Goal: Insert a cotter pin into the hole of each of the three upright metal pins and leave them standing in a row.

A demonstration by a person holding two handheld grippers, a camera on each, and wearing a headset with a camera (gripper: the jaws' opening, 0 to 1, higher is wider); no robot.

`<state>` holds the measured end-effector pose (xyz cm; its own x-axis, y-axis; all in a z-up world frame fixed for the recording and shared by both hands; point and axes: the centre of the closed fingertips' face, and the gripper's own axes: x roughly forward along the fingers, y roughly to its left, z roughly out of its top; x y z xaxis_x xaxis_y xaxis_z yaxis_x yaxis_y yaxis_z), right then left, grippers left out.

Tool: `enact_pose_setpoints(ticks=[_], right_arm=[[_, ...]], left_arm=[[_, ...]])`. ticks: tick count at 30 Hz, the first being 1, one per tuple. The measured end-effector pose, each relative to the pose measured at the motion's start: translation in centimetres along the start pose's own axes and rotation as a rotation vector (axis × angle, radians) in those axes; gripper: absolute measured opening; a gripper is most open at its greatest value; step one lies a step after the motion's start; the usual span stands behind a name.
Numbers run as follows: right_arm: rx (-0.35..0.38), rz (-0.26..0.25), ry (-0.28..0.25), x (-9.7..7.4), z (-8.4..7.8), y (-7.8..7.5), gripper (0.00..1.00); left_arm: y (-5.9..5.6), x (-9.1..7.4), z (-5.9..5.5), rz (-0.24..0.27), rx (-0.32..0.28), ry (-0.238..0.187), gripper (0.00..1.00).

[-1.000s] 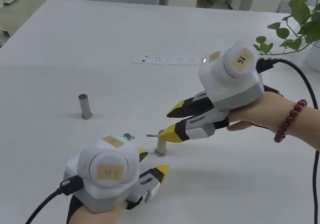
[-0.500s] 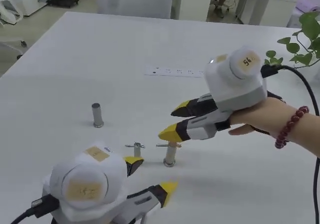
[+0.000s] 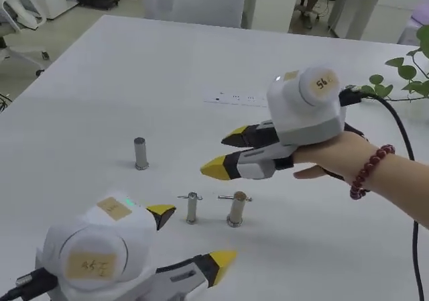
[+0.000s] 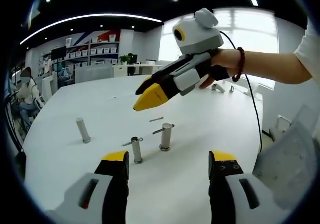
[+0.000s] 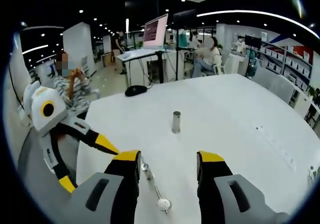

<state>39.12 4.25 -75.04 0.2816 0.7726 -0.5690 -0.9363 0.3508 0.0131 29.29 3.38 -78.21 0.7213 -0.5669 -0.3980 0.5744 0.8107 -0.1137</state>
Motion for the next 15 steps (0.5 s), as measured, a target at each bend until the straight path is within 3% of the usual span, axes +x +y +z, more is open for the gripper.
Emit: enact_pose_setpoints(ticks=[10, 15], right_arm=[[-0.001, -0.011, -0.01, 2.8, 0.6, -0.5, 0.46], [-0.012, -0.017, -0.016, 4.3, 0.8, -0.8, 0.46]], left_arm=[[1.3, -0.8, -0.1, 0.008, -0.025, -0.001, 0.81], [2.5, -1.1, 0.0, 0.037, -0.006, -0.003, 0.86]])
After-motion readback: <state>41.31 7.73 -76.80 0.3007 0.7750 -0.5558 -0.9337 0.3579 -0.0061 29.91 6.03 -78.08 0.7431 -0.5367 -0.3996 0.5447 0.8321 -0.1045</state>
